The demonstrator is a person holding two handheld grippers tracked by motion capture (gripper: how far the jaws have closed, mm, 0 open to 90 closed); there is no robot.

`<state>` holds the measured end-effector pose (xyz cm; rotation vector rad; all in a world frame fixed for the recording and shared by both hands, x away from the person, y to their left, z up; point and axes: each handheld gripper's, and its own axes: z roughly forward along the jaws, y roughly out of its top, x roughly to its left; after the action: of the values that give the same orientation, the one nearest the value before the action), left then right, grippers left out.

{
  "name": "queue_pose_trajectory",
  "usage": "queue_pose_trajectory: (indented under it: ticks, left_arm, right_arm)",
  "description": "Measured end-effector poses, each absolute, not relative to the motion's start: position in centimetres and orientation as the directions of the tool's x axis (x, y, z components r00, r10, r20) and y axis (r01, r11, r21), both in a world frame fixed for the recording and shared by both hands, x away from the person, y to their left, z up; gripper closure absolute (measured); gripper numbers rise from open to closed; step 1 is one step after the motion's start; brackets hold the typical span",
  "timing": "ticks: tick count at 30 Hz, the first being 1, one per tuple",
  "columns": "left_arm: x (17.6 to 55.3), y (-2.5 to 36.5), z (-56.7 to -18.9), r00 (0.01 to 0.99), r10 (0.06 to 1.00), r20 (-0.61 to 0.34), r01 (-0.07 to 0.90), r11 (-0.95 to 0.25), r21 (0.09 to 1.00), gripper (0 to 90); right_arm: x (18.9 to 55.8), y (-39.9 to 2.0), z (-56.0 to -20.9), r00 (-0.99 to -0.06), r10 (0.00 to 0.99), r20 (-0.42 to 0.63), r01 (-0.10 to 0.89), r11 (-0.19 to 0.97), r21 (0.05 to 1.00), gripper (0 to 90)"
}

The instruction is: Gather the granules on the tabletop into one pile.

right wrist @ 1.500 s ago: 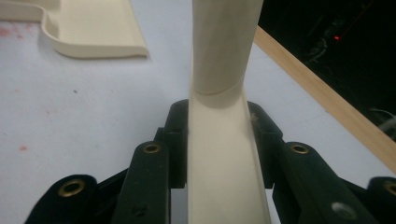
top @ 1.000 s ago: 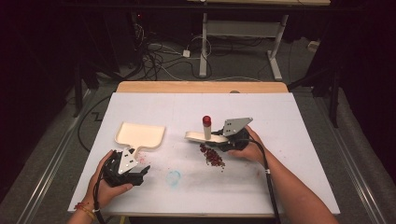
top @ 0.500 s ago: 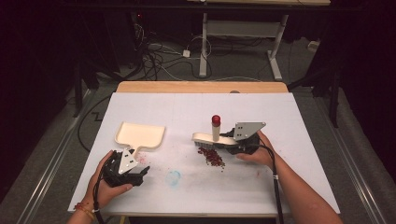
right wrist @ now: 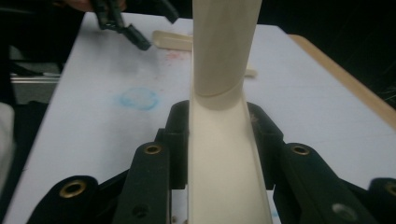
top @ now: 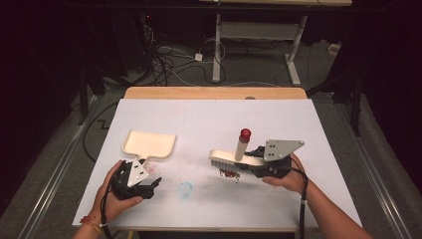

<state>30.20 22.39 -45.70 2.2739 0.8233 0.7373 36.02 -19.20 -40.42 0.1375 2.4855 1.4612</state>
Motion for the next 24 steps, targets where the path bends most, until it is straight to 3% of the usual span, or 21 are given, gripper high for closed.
queue_pose_trajectory:
  ticks: [13,18,24]
  left_arm:
    - [30.1,22.1,-45.7,0.663,0.688,0.295,0.357,-0.637,0.683,19.8]
    - [30.2,22.0,-45.7,0.669,0.682,0.295,0.351,-0.641,0.683,19.8]
    - [30.4,21.7,-45.8,0.677,0.675,0.294,0.348,-0.645,0.68,19.8]
  right_arm:
    - [33.0,-20.2,-42.3,-0.986,0.145,-0.086,0.007,0.546,0.838,67.6]
    - [34.4,-20.2,-43.1,-0.985,0.124,-0.121,-0.029,0.57,0.821,67.7]
    - [37.5,-20.2,-43.4,-0.982,0.158,-0.103,-0.002,0.54,0.842,67.6]
